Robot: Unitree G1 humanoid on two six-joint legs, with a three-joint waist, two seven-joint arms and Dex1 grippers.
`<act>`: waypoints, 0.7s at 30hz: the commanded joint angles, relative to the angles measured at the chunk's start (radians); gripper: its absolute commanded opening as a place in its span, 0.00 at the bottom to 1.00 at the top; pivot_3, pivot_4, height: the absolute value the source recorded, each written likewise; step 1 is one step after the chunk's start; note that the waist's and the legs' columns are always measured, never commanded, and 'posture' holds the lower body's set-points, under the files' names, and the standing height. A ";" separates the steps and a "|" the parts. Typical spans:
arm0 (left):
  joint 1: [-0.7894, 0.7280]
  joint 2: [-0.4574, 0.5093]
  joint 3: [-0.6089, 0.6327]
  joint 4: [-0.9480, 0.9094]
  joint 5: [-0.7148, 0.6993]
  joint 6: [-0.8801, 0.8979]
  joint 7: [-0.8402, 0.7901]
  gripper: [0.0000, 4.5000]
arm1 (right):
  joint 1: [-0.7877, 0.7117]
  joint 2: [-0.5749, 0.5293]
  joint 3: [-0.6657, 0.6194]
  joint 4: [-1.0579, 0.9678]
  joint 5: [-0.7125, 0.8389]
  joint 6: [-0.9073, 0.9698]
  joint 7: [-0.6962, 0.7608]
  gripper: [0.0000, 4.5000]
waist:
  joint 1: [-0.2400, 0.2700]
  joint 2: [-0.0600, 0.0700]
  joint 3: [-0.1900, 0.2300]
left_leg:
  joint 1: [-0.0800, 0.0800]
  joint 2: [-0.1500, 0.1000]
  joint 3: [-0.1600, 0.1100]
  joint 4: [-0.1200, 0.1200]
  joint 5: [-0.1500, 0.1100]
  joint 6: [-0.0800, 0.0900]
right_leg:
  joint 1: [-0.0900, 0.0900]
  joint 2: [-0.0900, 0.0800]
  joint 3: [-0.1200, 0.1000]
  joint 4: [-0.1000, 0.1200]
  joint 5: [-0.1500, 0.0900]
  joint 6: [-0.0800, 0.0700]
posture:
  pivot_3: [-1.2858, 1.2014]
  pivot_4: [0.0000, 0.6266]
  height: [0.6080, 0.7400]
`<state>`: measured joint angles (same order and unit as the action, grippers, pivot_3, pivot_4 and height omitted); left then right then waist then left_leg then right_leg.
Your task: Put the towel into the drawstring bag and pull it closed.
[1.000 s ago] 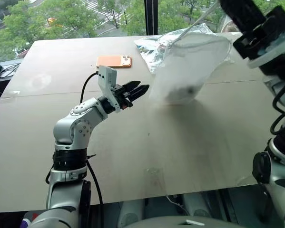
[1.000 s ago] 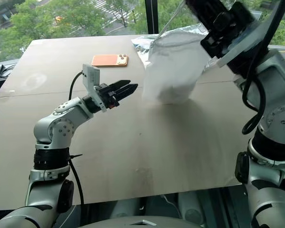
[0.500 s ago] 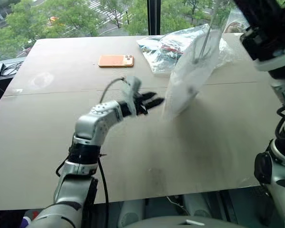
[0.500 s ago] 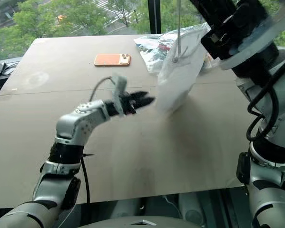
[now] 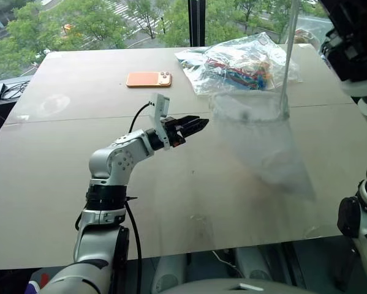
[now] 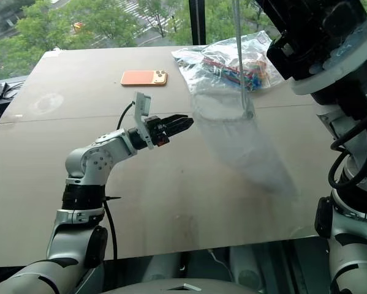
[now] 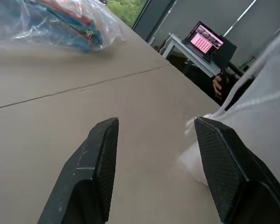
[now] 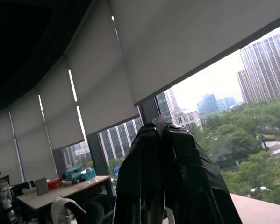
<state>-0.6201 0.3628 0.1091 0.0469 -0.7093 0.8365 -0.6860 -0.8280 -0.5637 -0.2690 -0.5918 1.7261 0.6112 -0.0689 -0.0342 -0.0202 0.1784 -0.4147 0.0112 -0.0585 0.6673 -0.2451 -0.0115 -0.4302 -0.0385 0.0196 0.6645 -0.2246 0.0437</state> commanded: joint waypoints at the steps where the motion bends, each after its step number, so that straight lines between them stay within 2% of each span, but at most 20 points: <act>1: -0.004 0.016 -0.034 -0.066 0.102 -0.186 -0.034 0.58 | 0.001 -0.022 -0.013 -0.026 0.038 -0.027 0.002 0.00 | 0.002 0.000 0.000 | 0.000 0.000 0.000 0.000 0.000 0.000 | 0.000 0.000 0.000 0.000 0.000 0.000 | 0.52 0.24 1.00; 5: 0.001 0.065 -0.075 -0.086 0.155 -0.284 -0.129 0.58 | 0.005 -0.032 -0.014 -0.031 0.041 -0.034 -0.005 0.00 | 0.003 0.000 0.000 | 0.000 0.000 0.000 -0.001 0.000 0.000 | 0.000 0.000 0.000 0.000 0.000 0.000 | 0.52 0.24 1.00; 15: 0.119 0.293 -0.075 -0.206 0.004 -0.112 -0.427 0.58 | 0.004 -0.035 -0.005 -0.029 0.015 -0.042 -0.002 0.00 | -0.005 0.001 0.001 | 0.000 0.001 0.000 -0.002 0.000 0.000 | 0.000 0.001 0.000 0.000 0.000 0.000 | 0.52 0.24 1.00; 21: 0.167 0.235 -0.161 -0.316 0.043 -0.122 -0.361 0.58 | 0.007 -0.033 0.000 -0.028 0.012 -0.050 0.005 0.00 | 0.009 0.001 0.001 | 0.000 0.000 0.000 -0.001 0.000 0.000 | 0.000 0.000 0.000 -0.001 0.000 0.000 | 0.52 0.24 1.00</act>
<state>-0.4575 0.6036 -0.0297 -0.2072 -0.6682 0.7201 -1.0600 -0.8128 -0.5903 -0.2514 -0.5925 1.7291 0.5884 -0.0701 -0.0252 -0.0193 0.1791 -0.4145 0.0116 -0.0583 0.6661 -0.2452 -0.0114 -0.4303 -0.0387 0.0195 0.6635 -0.2248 0.0435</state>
